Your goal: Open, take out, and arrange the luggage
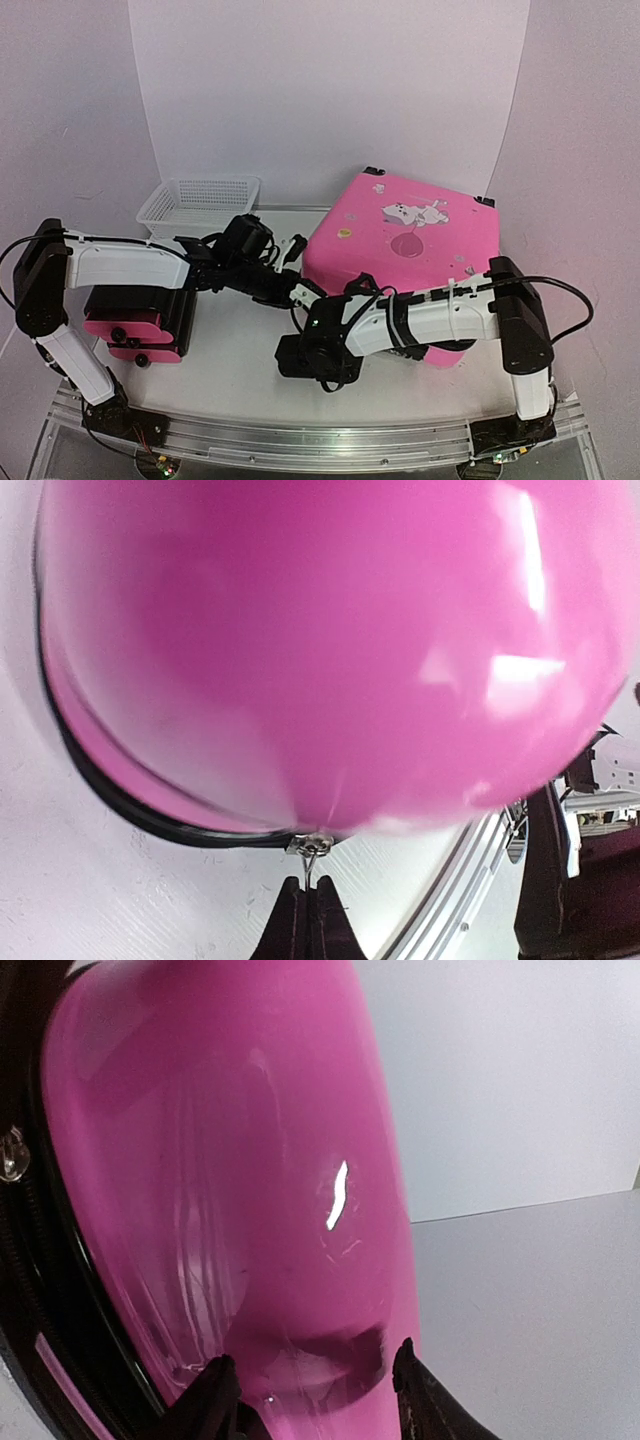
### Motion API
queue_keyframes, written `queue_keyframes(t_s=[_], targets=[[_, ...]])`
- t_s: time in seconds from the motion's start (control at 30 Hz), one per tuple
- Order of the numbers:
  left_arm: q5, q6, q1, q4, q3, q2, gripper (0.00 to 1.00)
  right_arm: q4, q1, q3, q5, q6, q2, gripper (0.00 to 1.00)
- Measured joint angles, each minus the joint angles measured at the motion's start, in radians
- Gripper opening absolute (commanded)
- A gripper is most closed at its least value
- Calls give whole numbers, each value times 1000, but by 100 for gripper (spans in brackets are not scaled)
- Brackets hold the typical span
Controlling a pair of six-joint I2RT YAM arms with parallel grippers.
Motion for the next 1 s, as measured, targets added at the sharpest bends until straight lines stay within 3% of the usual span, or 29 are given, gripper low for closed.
queue_keyframes(t_s=[0.2, 0.37, 0.53, 0.7, 0.77, 0.87, 1.0], targets=[[-4, 0, 10, 46, -43, -13, 0, 21, -2, -143, 7, 66, -66, 36], [8, 12, 45, 89, -60, -14, 0, 47, -8, -243, -48, 110, -194, 39], [-14, 61, 132, 63, -18, 19, 0, -5, -54, -367, -199, 154, -380, 40], [-35, 115, 182, -9, 146, 133, 0, -4, -111, -404, -310, 165, -475, 51], [-37, 118, 185, -12, 166, 147, 0, -2, -120, -389, -371, 159, -490, 59], [-42, 117, 171, -21, 166, 146, 0, 47, -127, -343, -523, 146, -523, 73], [-55, 111, 148, -18, 145, 132, 0, 206, -127, -346, -767, 143, -616, 82]])
